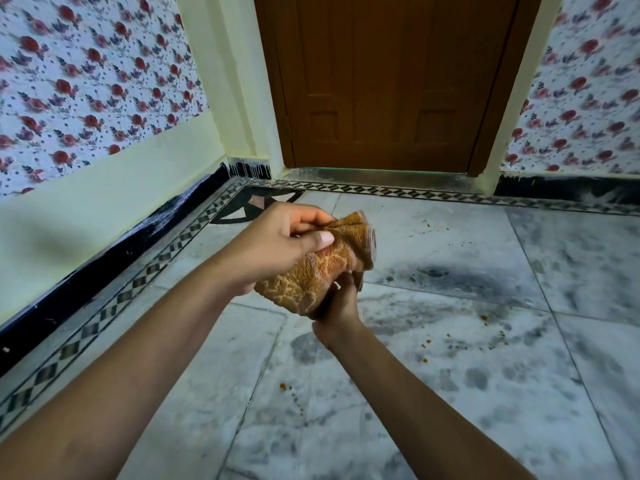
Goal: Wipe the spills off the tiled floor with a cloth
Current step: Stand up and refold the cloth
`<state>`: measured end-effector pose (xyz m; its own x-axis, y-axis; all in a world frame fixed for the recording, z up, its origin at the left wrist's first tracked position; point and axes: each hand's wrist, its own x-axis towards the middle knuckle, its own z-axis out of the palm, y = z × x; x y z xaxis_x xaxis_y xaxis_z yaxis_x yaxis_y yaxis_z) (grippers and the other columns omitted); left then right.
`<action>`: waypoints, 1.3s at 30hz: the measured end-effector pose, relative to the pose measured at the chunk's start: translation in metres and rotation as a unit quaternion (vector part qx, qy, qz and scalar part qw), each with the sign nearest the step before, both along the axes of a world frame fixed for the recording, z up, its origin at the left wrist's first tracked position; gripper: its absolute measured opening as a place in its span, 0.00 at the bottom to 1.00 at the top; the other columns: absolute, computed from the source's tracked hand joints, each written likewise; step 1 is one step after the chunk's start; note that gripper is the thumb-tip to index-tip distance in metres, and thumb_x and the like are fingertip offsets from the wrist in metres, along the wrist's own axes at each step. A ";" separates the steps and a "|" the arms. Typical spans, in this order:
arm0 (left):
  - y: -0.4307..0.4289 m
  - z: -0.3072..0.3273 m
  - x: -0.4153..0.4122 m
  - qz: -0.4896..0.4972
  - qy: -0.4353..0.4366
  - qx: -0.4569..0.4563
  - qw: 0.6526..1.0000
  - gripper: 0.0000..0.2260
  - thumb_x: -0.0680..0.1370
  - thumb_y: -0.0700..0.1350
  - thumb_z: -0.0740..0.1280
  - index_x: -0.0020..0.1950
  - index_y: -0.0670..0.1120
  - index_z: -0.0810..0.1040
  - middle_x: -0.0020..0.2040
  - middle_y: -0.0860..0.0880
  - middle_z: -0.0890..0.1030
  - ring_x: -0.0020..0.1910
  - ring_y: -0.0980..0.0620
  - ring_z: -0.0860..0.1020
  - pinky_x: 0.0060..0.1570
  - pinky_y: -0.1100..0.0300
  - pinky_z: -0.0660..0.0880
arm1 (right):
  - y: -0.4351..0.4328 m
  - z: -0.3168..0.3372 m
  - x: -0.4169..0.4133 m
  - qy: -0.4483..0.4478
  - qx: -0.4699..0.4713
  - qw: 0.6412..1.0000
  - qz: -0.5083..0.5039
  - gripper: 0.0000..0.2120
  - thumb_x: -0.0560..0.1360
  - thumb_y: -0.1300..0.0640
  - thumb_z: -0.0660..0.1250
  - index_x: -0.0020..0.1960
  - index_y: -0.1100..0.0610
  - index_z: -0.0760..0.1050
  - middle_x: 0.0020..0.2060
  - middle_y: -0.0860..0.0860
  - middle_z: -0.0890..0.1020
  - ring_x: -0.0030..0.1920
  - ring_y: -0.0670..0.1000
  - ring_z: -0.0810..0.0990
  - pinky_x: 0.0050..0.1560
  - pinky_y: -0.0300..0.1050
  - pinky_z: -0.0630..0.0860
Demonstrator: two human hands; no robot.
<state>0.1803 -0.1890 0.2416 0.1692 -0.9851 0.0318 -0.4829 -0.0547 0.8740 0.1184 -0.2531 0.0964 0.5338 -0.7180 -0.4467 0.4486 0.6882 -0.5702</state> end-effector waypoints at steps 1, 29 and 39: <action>0.004 0.001 0.002 -0.022 0.030 0.010 0.999 0.09 0.76 0.40 0.66 0.45 0.54 0.80 0.39 0.56 0.83 0.41 0.59 0.82 0.41 0.63 0.79 | 0.001 0.002 -0.002 -0.049 -0.012 0.998 -0.029 0.27 0.79 0.38 0.48 0.65 0.52 0.71 0.62 0.55 0.77 0.60 0.57 0.76 0.53 0.53 0.76; -0.017 -0.104 0.044 0.161 -0.166 0.051 0.972 0.22 0.72 0.61 0.67 0.54 0.45 0.78 0.50 0.45 0.80 0.48 0.47 0.79 0.41 0.54 0.78 | 0.001 -0.004 -0.018 -0.076 -0.038 0.996 0.032 0.22 0.76 0.42 0.57 0.52 0.59 0.78 0.47 0.58 0.81 0.48 0.58 0.80 0.54 0.53 0.76; -0.009 -0.103 0.049 0.292 0.227 0.109 0.923 0.09 0.73 0.46 0.72 0.45 0.40 0.79 0.40 0.43 0.81 0.36 0.45 0.80 0.28 0.59 0.75 | 0.000 -0.012 -0.028 0.048 -0.247 0.968 0.019 0.17 0.71 0.45 0.69 0.55 0.55 0.78 0.51 0.53 0.83 0.55 0.54 0.81 0.52 0.49 0.80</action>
